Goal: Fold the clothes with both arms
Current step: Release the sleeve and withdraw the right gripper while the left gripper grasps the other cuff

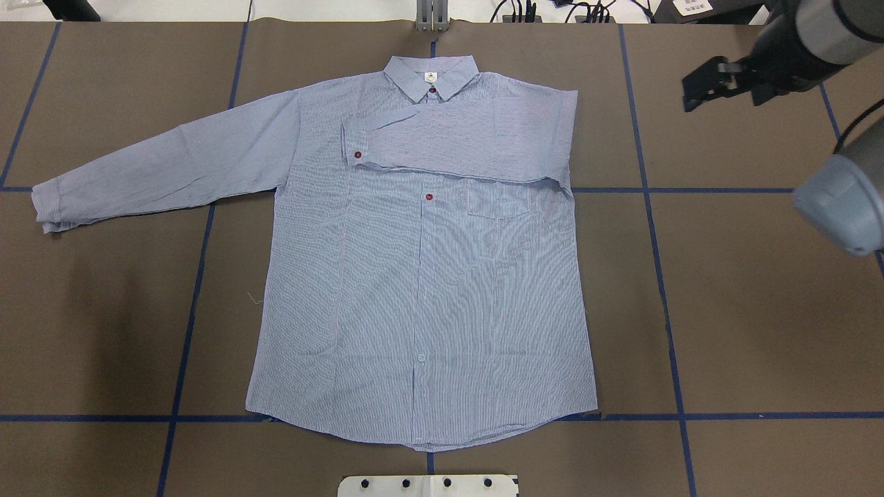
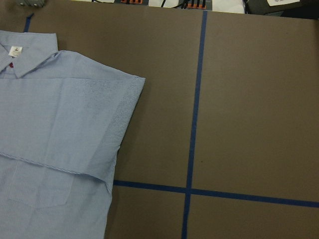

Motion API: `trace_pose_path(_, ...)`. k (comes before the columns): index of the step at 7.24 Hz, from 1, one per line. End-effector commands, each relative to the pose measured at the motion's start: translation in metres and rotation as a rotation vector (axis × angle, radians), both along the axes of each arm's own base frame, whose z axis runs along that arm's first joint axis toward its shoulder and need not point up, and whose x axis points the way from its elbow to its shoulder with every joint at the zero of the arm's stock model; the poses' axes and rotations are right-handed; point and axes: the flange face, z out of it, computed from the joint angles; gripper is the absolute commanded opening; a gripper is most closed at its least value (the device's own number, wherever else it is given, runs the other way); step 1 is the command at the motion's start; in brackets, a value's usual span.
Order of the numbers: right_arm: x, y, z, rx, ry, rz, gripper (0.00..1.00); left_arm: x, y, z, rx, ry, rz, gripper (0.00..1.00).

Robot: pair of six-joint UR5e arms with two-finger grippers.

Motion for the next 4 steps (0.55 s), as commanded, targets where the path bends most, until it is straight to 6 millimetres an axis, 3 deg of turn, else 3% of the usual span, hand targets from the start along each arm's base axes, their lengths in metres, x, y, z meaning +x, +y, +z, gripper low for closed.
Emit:
trace_pose_path(1,0.090,0.030,0.074,0.033,-0.037,-0.061,1.00,0.050,0.000,0.004,-0.118,0.113,-0.079,0.97)
trace_pose_path(3,0.102,0.037,0.087,0.032,-0.065,-0.056,1.00,0.072,0.001,0.047,-0.119,0.132,-0.114,0.93)
trace_pose_path(4,0.102,0.037,0.087,0.034,-0.063,-0.056,1.00,0.087,-0.002,0.052,-0.157,0.186,-0.134,0.85)
